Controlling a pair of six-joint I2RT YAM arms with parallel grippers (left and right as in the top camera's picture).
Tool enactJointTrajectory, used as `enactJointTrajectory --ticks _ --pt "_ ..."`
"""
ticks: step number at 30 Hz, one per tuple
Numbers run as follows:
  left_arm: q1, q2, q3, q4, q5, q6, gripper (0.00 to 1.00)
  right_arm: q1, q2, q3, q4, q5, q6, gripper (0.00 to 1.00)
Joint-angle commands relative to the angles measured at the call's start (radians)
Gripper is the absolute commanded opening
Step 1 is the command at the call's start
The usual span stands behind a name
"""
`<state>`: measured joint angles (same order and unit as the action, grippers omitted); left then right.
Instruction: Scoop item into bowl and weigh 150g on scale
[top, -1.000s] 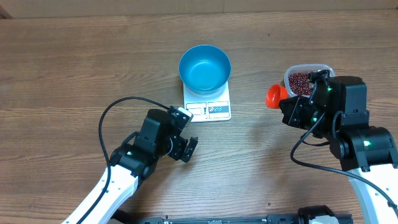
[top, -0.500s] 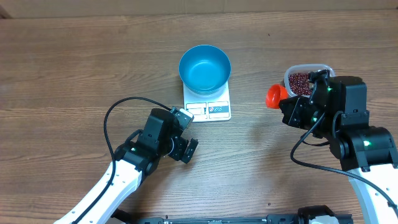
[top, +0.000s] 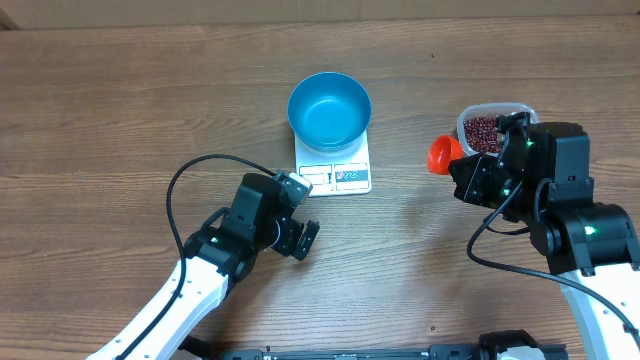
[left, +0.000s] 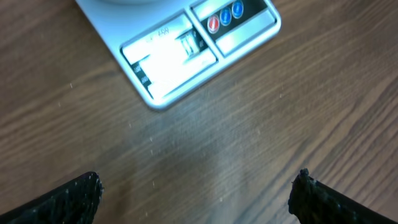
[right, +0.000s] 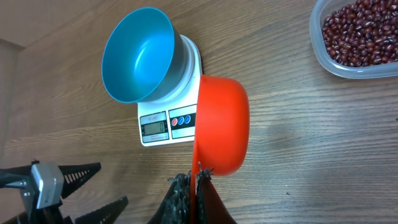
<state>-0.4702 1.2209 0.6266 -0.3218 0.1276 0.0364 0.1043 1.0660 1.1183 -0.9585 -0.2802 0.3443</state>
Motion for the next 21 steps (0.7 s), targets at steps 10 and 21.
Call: enactJointTrajectory --ticks 10,21 --pt "0.005 0.007 0.082 -0.018 0.000 0.009 1.00 -0.006 -0.003 0.022 0.002 0.010 0.006 0.04" --pt "0.005 0.006 0.224 -0.204 0.000 0.009 1.00 -0.006 -0.003 0.022 -0.001 0.010 0.006 0.04"
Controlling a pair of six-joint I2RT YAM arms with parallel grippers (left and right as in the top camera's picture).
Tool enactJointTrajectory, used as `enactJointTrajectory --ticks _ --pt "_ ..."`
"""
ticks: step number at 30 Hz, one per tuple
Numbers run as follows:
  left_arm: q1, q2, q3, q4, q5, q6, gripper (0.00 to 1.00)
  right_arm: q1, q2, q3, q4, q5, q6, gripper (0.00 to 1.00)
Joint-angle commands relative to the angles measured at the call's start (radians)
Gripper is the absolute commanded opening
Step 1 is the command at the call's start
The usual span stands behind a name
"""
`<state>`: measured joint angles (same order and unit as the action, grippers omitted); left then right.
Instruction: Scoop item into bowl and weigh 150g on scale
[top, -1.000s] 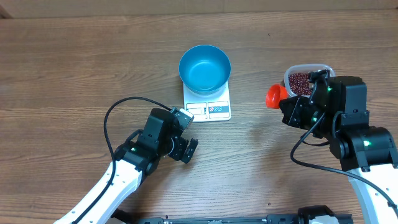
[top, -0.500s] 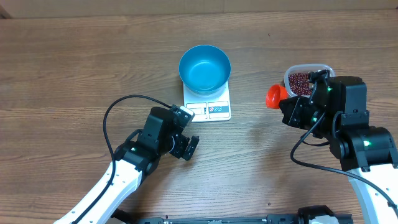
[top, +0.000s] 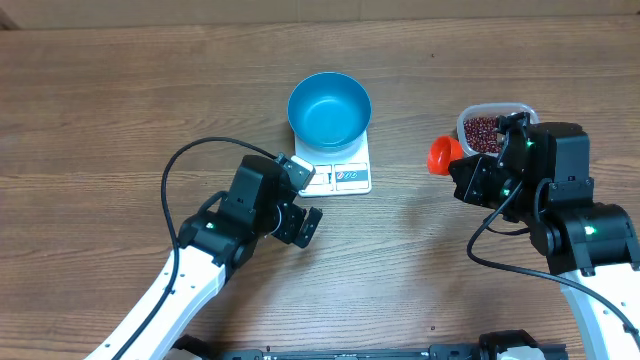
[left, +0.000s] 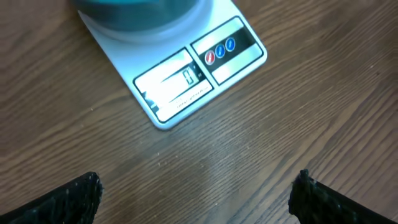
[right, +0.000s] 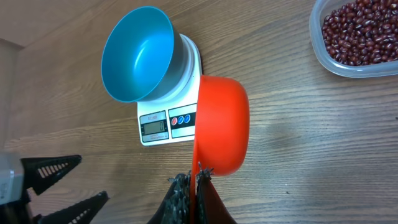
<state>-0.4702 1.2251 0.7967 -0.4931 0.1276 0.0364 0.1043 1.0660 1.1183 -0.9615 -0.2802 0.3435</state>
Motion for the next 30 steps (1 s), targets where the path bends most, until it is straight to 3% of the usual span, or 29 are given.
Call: enactJointTrajectory --ticks 1,10,30 --pt "0.005 0.002 0.063 -0.043 0.000 0.009 1.00 -0.006 -0.003 0.022 0.002 0.010 0.007 0.04" --pt "0.005 0.002 0.142 -0.079 -0.005 0.009 0.99 -0.006 -0.003 0.022 -0.010 0.010 0.007 0.04" --pt "0.005 0.003 0.141 -0.079 -0.007 0.009 1.00 -0.006 -0.003 0.022 -0.009 0.010 0.007 0.04"
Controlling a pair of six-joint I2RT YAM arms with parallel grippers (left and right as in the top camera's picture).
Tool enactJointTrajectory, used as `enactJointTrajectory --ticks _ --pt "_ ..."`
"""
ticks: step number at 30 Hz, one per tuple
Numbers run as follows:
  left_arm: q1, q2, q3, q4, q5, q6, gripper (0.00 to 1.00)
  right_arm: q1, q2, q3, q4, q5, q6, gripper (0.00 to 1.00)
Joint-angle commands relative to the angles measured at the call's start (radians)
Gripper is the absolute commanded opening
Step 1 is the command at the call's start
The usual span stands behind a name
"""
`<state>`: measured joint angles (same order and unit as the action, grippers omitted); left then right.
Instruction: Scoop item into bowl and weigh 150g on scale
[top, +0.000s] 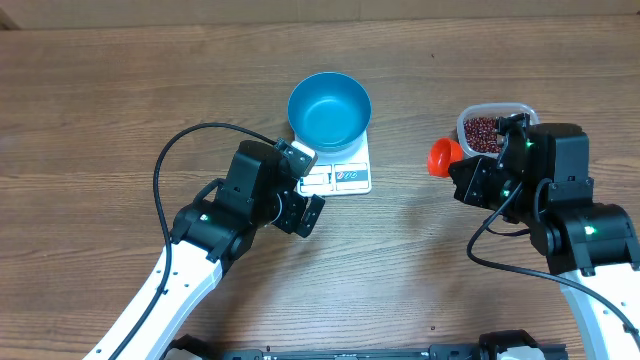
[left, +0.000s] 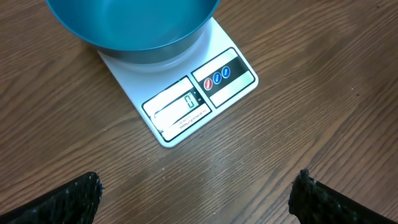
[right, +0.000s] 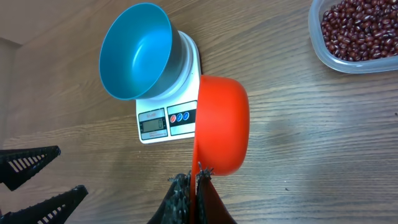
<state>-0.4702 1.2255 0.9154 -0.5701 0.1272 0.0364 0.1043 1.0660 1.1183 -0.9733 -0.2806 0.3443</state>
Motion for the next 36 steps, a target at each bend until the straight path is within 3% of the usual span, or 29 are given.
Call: enactJointTrajectory --ticks 1,21,27,32,36 --pt "0.005 0.003 0.023 -0.002 -0.007 0.009 0.99 -0.006 -0.003 0.022 0.002 0.011 0.006 0.04" --pt "0.005 0.003 0.023 0.003 -0.007 0.009 1.00 -0.006 -0.003 0.022 0.002 0.010 0.006 0.04" --pt "0.005 0.003 0.023 0.001 -0.007 0.009 1.00 -0.008 -0.001 0.032 -0.018 -0.085 0.029 0.04" --pt "0.005 0.003 0.023 0.001 -0.007 0.009 0.99 -0.045 0.067 0.163 -0.134 -0.087 0.008 0.03" --pt "0.005 0.003 0.023 0.001 -0.007 0.009 0.99 -0.098 0.199 0.369 -0.298 -0.078 -0.106 0.03"
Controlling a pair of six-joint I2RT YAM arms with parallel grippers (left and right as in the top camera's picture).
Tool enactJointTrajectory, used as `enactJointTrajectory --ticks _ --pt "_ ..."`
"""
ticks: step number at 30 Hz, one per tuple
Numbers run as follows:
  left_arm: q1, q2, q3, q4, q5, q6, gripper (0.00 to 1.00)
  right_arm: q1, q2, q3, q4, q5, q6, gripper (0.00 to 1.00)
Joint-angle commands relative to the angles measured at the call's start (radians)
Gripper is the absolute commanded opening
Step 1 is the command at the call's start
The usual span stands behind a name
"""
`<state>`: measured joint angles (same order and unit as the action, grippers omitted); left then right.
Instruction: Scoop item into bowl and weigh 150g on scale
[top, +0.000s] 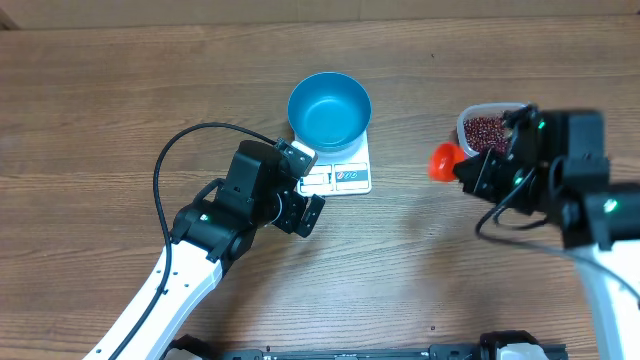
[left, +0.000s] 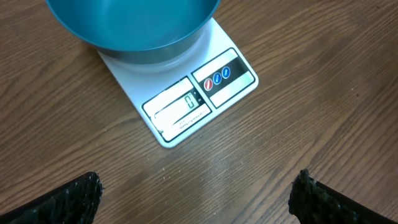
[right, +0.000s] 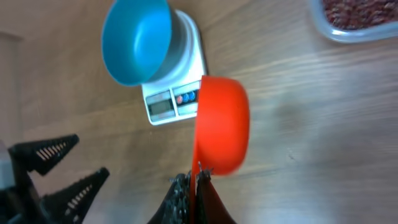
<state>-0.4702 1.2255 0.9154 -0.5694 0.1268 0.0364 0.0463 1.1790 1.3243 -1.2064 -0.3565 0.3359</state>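
Note:
An empty blue bowl (top: 329, 108) sits on the white scale (top: 337, 177) in the middle of the table. A clear tub of red beans (top: 486, 128) stands to the right. My right gripper (right: 194, 179) is shut on the handle of an orange scoop (right: 221, 124), held above the wood between scale and tub; the scoop's cup (top: 443, 159) shows in the overhead view. My left gripper (left: 198, 190) hangs open over bare wood just in front of the scale's display (left: 181, 107), with nothing between its fingers.
The bean tub's rim (right: 354, 31) is at the top right of the right wrist view. The left arm's black cable (top: 175, 180) loops over the table to the left of the scale. Bare wood lies all around.
The right arm has moved, its frames blurred: it sits higher and a little further right, with the scoop still gripped. The left gripper and the scale have not changed.
The left gripper was open low over the scale's front edge, then stood further back and higher at each moment until bowl and scale showed whole. The right gripper held the orange scoop still beside the tub throughout, and only now has it shifted.

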Motion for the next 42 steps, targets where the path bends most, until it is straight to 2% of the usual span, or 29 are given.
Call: enactJointTrajectory --ticks 1,6,10,14,27,42 --pt "0.005 0.003 0.023 0.000 -0.006 0.009 1.00 -0.055 0.136 0.232 -0.118 0.011 -0.128 0.03" --pt "0.005 0.003 0.023 0.000 -0.006 0.009 0.99 -0.103 0.343 0.525 -0.318 0.117 -0.205 0.03" --pt "0.005 0.003 0.023 0.000 -0.006 0.009 0.99 -0.140 0.449 0.651 -0.354 0.187 -0.215 0.04" --pt "0.005 0.003 0.023 0.000 -0.006 0.009 0.99 -0.180 0.503 0.655 -0.301 0.237 -0.246 0.04" --pt "0.005 0.003 0.023 0.000 -0.006 0.009 0.99 -0.307 0.672 0.638 -0.236 0.236 -0.553 0.04" --pt "0.005 0.003 0.023 0.000 -0.006 0.009 1.00 -0.376 0.839 0.597 -0.179 0.151 -0.641 0.04"
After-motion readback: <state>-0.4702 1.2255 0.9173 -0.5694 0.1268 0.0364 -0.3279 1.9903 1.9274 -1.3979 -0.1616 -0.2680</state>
